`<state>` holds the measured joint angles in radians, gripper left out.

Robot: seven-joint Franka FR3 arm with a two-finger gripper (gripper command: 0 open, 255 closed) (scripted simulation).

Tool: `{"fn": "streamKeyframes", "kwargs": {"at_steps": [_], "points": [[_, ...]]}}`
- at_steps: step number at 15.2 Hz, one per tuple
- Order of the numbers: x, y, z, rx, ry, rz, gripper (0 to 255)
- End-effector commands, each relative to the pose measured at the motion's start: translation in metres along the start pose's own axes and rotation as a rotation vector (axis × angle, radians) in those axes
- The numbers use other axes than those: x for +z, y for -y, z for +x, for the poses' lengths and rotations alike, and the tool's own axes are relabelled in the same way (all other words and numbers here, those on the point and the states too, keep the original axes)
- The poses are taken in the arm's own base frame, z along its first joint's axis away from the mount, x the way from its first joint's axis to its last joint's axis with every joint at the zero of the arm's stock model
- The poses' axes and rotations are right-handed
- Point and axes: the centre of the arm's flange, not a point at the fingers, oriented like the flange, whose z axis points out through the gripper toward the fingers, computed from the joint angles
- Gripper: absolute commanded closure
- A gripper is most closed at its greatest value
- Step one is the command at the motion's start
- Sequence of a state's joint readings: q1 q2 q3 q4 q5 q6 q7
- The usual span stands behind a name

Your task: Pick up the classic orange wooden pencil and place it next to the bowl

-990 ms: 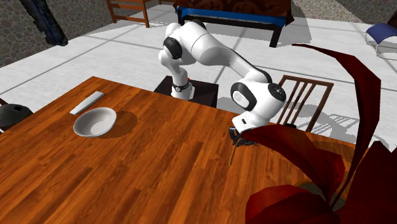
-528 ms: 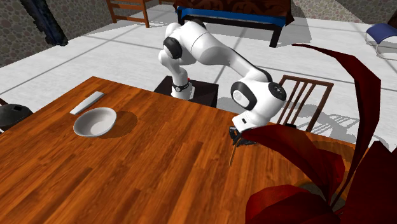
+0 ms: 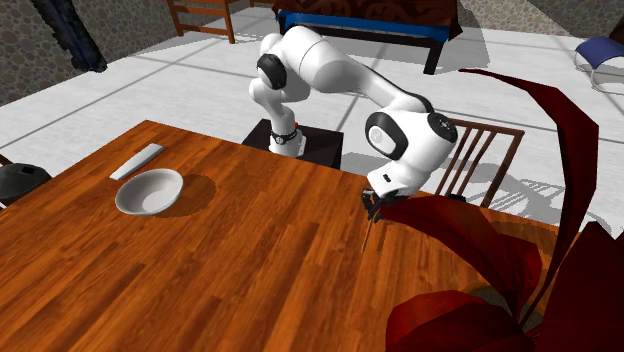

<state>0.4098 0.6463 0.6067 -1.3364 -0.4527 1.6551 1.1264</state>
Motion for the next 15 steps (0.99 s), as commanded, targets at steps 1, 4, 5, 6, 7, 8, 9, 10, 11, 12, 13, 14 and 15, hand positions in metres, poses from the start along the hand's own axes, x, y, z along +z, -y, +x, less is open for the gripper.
{"fn": "streamKeyframes", "kwargs": {"at_steps": [1, 4, 5, 6, 7, 8, 9, 10, 11, 12, 13, 14, 15], "points": [[-0.01, -0.002, -0.001, 0.0, 0.0, 0.0, 255], [-0.026, -0.006, -0.001, 0.0, 0.0, 0.0, 255], [-0.031, -0.007, -0.001, 0.0, 0.0, 0.0, 255], [-0.036, -0.008, -0.001, 0.0, 0.0, 0.0, 255], [-0.041, -0.009, -0.001, 0.0, 0.0, 0.0, 255], [-0.046, -0.01, -0.001, 0.0, 0.0, 0.0, 255], [-0.051, -0.012, -0.001, 0.0, 0.0, 0.0, 255], [-0.056, -0.013, -0.002, 0.0, 0.0, 0.0, 255], [-0.062, -0.014, -0.002, 0.0, 0.0, 0.0, 255], [-0.067, -0.015, -0.002, 0.0, 0.0, 0.0, 255], [-0.072, -0.016, -0.002, 0.0, 0.0, 0.0, 255], [-0.077, -0.018, -0.002, 0.0, 0.0, 0.0, 255], [-0.082, -0.019, -0.002, 0.0, 0.0, 0.0, 255]]}}
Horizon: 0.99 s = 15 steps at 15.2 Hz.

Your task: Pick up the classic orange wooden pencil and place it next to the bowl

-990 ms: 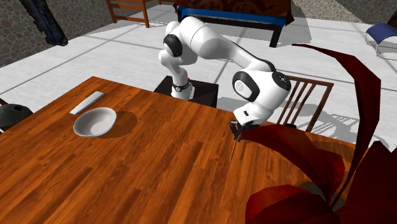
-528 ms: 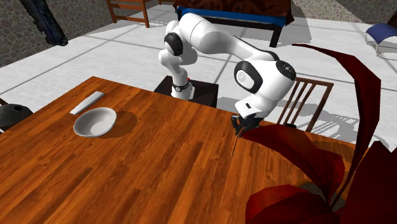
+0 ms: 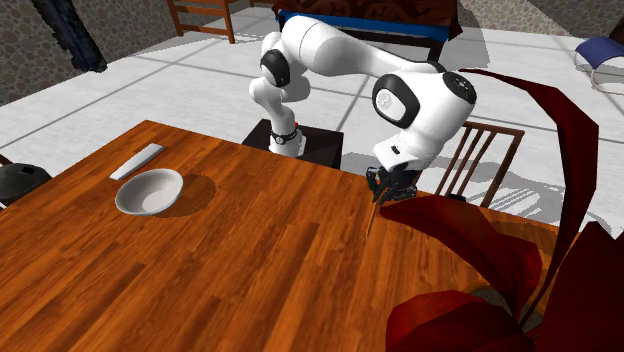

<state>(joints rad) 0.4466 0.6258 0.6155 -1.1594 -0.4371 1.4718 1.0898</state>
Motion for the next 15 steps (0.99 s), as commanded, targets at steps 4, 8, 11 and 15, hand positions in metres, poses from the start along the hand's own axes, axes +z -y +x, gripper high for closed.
{"fn": "streamKeyframes", "kwargs": {"at_steps": [4, 8, 11, 15], "points": [[-0.007, -0.029, 0.001, 0.0, 0.0, 0.0, 255], [0.005, -0.081, 0.003, 0.0, 0.0, 0.0, 255], [0.014, -0.119, 0.003, 0.0, 0.0, 0.0, 255], [0.026, -0.171, 0.005, 0.0, 0.0, 0.0, 255]]}}
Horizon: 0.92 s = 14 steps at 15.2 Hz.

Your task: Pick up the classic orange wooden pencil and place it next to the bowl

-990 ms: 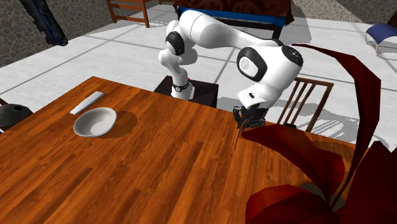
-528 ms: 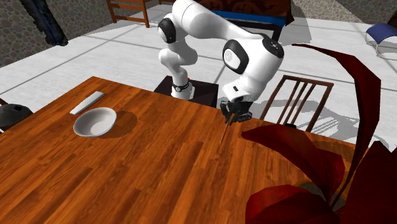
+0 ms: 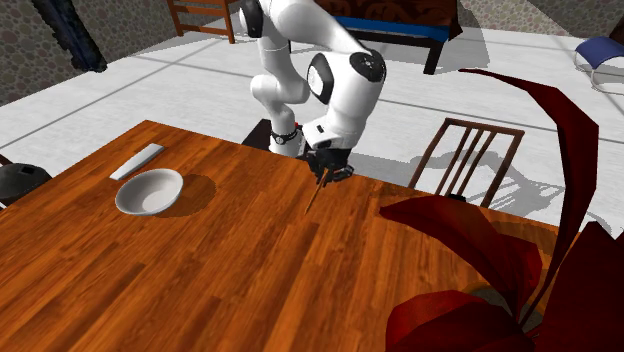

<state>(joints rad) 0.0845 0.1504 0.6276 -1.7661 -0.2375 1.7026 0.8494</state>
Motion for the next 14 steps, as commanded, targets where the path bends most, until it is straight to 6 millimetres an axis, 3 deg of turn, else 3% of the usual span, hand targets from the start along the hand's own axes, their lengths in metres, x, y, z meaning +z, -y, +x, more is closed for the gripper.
{"fn": "streamKeyframes", "kwargs": {"at_steps": [1, 14], "points": [[0.006, -0.024, -0.001, -0.001, 0.0, 0.0, 255], [0.044, -0.191, 0.004, -0.001, 0.0, 0.0, 255]]}}
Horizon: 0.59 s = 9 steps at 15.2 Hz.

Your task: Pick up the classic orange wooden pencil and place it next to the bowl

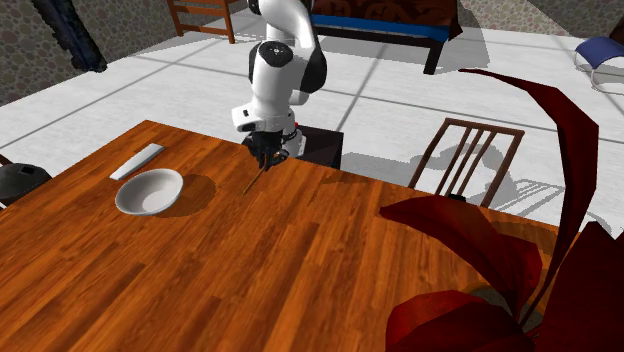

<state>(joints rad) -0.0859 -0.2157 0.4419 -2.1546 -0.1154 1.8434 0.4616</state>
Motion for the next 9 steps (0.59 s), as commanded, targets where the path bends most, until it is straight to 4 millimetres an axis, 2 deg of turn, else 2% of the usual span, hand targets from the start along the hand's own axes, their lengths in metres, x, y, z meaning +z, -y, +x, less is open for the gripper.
{"fn": "streamKeyframes", "kwargs": {"at_steps": [1, 9], "points": [[0.006, -0.026, 0.0, -0.002, 0.0, 0.001, 255], [0.03, -0.129, 0.002, -0.002, 0.0, 0.001, 255]]}}
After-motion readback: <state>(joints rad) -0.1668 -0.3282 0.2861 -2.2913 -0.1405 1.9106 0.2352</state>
